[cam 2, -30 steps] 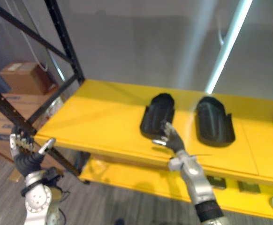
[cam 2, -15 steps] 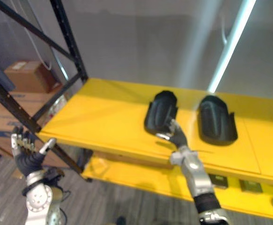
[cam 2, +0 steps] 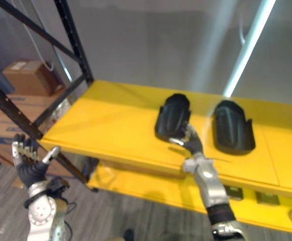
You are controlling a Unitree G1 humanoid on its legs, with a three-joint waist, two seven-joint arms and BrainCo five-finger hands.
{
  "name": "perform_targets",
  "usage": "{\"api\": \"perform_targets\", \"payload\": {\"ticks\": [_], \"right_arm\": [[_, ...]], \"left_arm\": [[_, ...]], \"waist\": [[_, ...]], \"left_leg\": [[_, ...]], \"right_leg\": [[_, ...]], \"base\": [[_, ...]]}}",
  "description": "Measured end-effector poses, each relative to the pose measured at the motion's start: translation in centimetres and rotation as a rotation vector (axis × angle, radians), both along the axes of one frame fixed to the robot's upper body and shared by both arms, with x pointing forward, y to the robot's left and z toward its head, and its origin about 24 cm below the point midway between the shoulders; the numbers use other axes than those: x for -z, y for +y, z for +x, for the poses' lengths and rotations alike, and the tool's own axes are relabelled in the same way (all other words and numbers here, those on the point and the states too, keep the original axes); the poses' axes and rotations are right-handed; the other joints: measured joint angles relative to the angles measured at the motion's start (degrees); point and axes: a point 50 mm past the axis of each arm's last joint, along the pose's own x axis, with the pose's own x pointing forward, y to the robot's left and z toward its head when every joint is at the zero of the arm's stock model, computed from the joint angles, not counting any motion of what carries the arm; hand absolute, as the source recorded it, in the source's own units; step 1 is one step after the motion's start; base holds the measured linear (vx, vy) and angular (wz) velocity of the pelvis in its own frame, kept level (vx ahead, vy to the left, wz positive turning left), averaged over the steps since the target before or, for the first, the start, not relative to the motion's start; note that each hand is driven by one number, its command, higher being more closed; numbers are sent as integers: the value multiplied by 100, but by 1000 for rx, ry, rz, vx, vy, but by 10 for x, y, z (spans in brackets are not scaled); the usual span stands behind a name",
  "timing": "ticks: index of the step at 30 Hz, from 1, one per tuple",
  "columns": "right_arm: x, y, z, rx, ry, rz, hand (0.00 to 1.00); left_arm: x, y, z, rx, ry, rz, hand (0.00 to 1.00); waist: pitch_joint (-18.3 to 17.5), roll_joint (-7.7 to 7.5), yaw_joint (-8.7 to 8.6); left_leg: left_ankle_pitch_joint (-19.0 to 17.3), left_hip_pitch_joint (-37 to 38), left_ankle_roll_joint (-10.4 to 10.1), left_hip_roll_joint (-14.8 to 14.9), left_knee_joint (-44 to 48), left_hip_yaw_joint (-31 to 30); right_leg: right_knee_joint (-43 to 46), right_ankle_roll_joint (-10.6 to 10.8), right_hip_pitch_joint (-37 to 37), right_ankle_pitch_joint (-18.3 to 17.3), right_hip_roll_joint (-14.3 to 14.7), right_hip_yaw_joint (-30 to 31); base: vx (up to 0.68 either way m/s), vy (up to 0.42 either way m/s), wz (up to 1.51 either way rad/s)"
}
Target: Walk over and take plastic housings, then place them on the shelf
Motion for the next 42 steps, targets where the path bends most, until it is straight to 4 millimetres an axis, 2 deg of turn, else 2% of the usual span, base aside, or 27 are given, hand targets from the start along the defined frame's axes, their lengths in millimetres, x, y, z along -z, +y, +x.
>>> {"api": "perform_targets", "payload": {"ticks": [6, 9, 11, 15, 19, 22, 23, 27, 28, 30, 33, 34, 39, 40, 42], "right_arm": [[-1, 0, 0, -15, -5, -7, 0], [-5, 4, 0, -92, -25, -5, 0], [-24, 11, -6, -236, -88, -20, 0], [-55, 12, -24, -479, -202, 51, 0], [-91, -5, -34, -588, -367, 209, 0], [-116, -22, -39, -563, -517, 315, 0], [-119, -26, -40, -549, -541, 321, 0], [-140, -56, -50, -325, -737, 313, 0], [-144, -66, -56, -212, -802, 323, 0], [-143, -79, -66, -44, -855, 322, 0], [-125, -93, -89, 111, -850, 324, 0], [-116, -95, -97, 174, -819, 321, 0], [-69, -105, -131, 447, -659, 392, 0], [-58, -105, -141, 497, -608, 391, 0], [-44, -105, -154, 569, -550, 404, 0]], "left_arm": [[1, -3, 0, 9, -2, -16, 0], [1, -2, 0, 7, -2, -15, 0], [1, 0, 0, -1, -4, -12, 0], [-4, 10, -1, -39, -26, 3, 0], [-15, 16, 2, -29, -81, 32, 0], [-25, 19, 6, -14, -144, 36, 0], [-26, 20, 7, -16, -151, 38, 0], [-29, 19, 9, -1, -168, 43, 0], [-29, 19, 9, -2, -167, 43, 0], [-29, 19, 9, -3, -168, 44, 0], [-27, 18, 6, -9, -173, 28, 0], [-25, 17, 2, -14, -179, 15, 0], [-27, 10, -8, 4, -216, -34, 0], [-28, 7, -10, 21, -229, -34, 0], [-29, 2, -9, 62, -252, -53, 0]], "waist": [[1, 0, 0], [2, 2, -23], [20, -7, -56], [63, -77, -73], [51, -118, -86], [37, -139, -89], [34, -144, -90], [24, -157, -130], [21, -161, -171], [8, -165, -212], [-53, -135, -300], [-106, -118, -386], [-178, -41, -575], [-181, -35, -671], [-192, -13, -700]], "left_leg": [[0, -5, 0, 2, 0, 3], [-1, -7, -1, 10, 0, 17], [-2, -10, -1, 13, 0, 33], [-11, -29, 3, 14, 0, 46], [-37, -84, 6, 13, 0, 74], [-42, -92, 3, 17, 1, 108], [-42, -93, 3, 17, 1, 118], [-41, -67, 3, 17, 4, 188], [-41, -41, 3, 18, 6, 210], [-41, 4, 3, 29, 5, 344], [-91, 17, 1, 55, 1, 483], [-117, 11, -14, 56, 1, 530], [-185, 110, -1, 83, 0, 790], [-198, 103, 8, 85, 0, 811], [-222, 103, -2, 112, 0, 968]], "right_leg": [[-4, 0, 0, 0, 2, 1], [-42, -2, 0, 16, 11, 6], [-95, -1, -2, 50, 20, 14], [-118, 2, -2, 53, 19, 19], [-172, 6, -21, 75, 22, 26], [-173, 7, -48, 105, 23, 51], [-172, 6, -56, 107, 24, 60], [-170, 2, -99, 126, 25, 141], [-162, -2, -98, 130, 24, 165], [-155, -8, -98, 136, 24, 237], [-171, -26, -131, 140, 32, 372], [-179, -45, -169, 127, 37, 438], [-193, -42, -216, 154, 53, 660], [-200, -38, -236, 156, 55, 694], [-202, -33, -323, 170, 68, 839]], "base": [[0, 0, 0], [0, 0, 0], [0, 0, 0], [0, 0, 0], [0, 0, 0], [18, -2, -3], [22, -3, -7], [15, 0, -9], [12, 2, -12], [-14, 3, -17], [-53, 5, -25], [-22, 7, -25], [-4, 13, -27], [14, 9, -17], [12, 17, -33]]}}
